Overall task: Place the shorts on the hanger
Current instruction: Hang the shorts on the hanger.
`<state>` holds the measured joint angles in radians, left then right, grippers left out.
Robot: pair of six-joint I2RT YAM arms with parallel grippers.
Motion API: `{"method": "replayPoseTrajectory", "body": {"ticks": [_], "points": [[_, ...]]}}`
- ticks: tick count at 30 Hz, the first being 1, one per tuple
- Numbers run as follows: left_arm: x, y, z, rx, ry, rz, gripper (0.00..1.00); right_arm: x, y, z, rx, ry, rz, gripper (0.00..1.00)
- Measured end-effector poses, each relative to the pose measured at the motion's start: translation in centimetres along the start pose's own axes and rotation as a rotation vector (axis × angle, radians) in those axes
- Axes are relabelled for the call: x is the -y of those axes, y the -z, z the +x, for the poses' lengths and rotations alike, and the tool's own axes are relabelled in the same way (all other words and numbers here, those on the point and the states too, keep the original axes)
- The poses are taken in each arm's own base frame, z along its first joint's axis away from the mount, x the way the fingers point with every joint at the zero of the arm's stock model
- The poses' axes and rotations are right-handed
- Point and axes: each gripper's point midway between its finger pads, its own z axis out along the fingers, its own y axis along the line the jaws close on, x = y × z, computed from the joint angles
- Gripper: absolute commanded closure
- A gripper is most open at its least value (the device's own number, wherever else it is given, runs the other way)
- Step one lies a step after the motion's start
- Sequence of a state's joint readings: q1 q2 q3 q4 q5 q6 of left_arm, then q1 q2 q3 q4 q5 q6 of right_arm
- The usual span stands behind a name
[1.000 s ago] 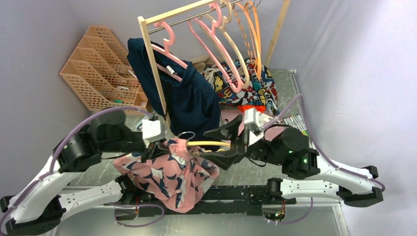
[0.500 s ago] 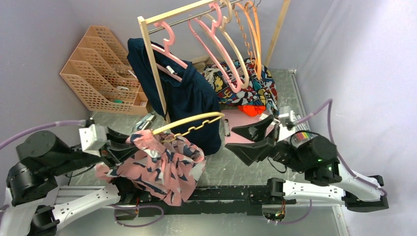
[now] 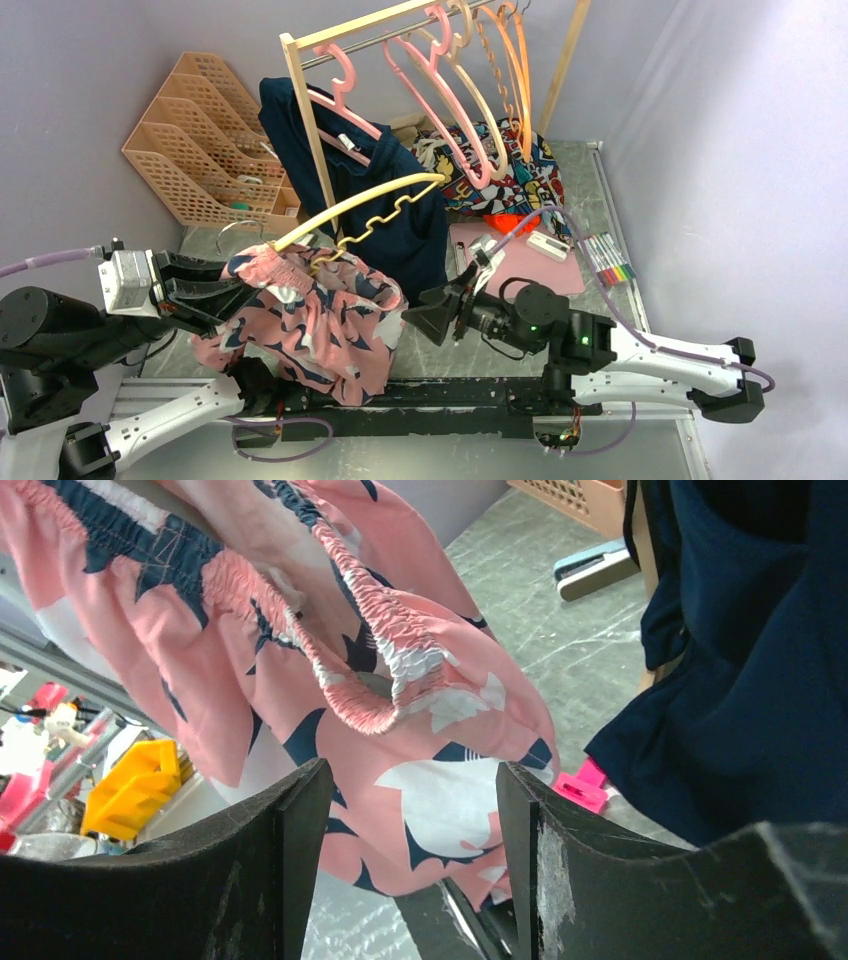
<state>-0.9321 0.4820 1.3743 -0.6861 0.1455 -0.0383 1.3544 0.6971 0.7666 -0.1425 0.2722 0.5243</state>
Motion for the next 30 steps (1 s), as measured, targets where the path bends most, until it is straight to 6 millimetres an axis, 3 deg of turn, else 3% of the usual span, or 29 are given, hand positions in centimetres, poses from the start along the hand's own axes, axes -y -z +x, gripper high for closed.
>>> {"method": "replayPoseTrajectory", "body": {"ticks": [8, 15, 20, 23, 29, 30], "points": [[0.0, -0.2, -0.3, 0.018, 0.009, -0.003, 0.93, -0.2, -2.8, 0.6, 0.03, -0.086, 0.021, 0.39], [0.0, -0.2, -0.4, 0.018, 0.009, -0.003, 0.93, -0.3, -3.2, -1.2, 0.114, -0.15, 0.039, 0.42], [0.0, -0.2, -0.4, 0.019, 0.009, -0.003, 0.93, -0.1, -3.7, -1.3, 0.127, -0.164, 0.051, 0.51], [0.0, -0.2, -0.4, 0.02, 0.009, -0.003, 0.93, 0.0, -4.1, -0.7, 0.112, -0.165, 0.061, 0.6], [0.0, -0.2, -0.4, 0.02, 0.009, -0.003, 0.93, 0.3, -4.3, -0.3, 0.098, -0.165, 0.075, 1.0], [0.0, -0.2, -0.4, 0.019, 0.01, -0.002, 0.93, 0.4, -4.3, -0.2, 0.096, -0.162, 0.082, 1.0]]}}
